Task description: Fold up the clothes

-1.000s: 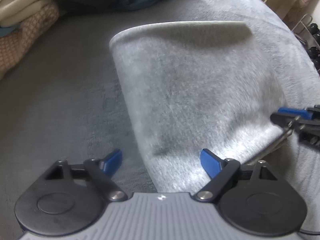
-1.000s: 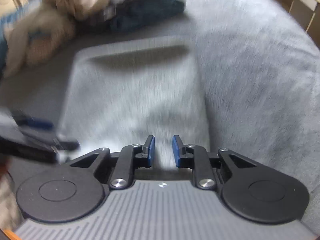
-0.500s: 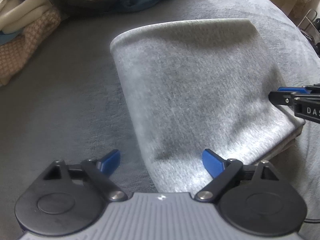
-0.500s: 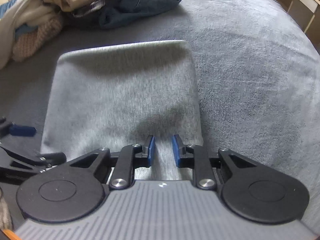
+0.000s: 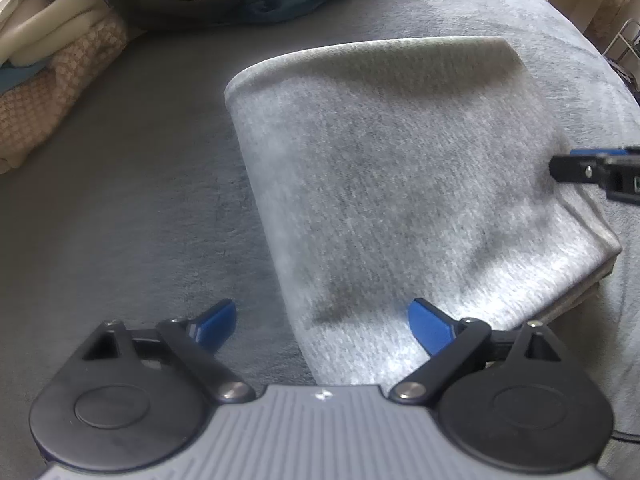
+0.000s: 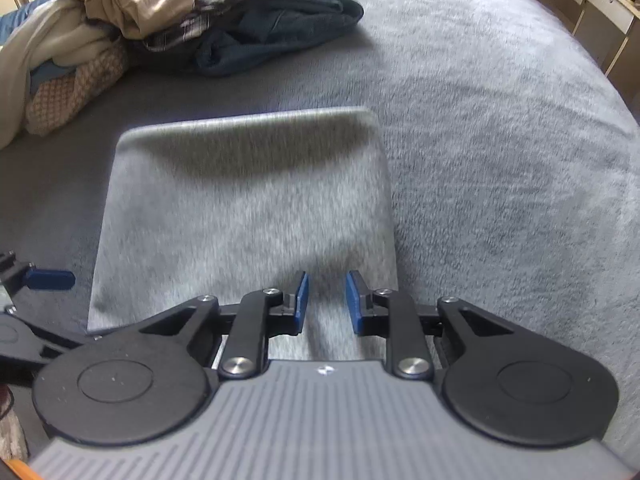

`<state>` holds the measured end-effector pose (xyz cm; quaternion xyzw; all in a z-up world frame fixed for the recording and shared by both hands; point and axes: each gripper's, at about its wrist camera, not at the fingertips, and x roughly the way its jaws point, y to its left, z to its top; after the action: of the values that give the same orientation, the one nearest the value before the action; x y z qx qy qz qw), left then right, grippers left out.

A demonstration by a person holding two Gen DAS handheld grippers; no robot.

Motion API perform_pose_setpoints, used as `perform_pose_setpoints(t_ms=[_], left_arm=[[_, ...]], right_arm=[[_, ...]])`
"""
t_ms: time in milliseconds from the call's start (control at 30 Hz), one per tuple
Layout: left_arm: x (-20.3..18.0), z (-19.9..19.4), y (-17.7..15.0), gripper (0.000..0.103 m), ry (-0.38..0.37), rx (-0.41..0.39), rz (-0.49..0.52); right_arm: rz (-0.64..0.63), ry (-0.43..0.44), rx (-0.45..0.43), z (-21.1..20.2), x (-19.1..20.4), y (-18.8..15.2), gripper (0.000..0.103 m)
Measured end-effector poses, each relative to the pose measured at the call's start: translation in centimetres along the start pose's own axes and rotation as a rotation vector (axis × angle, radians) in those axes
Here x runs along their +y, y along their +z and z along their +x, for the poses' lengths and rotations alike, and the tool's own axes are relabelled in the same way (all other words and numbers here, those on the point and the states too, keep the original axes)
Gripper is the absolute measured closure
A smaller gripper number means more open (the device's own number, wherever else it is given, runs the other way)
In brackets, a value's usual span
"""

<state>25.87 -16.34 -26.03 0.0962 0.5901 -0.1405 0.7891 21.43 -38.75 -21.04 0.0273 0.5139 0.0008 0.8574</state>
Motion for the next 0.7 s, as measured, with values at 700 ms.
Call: perform_pose_setpoints(t_ms=[700], left_arm=[[2.9, -1.9, -3.0, 0.007, 0.015, -0.015, 0.019]], right_arm=[[0.036, 0.022, -0.094, 3.0, 0.2, 2.4, 0.079]])
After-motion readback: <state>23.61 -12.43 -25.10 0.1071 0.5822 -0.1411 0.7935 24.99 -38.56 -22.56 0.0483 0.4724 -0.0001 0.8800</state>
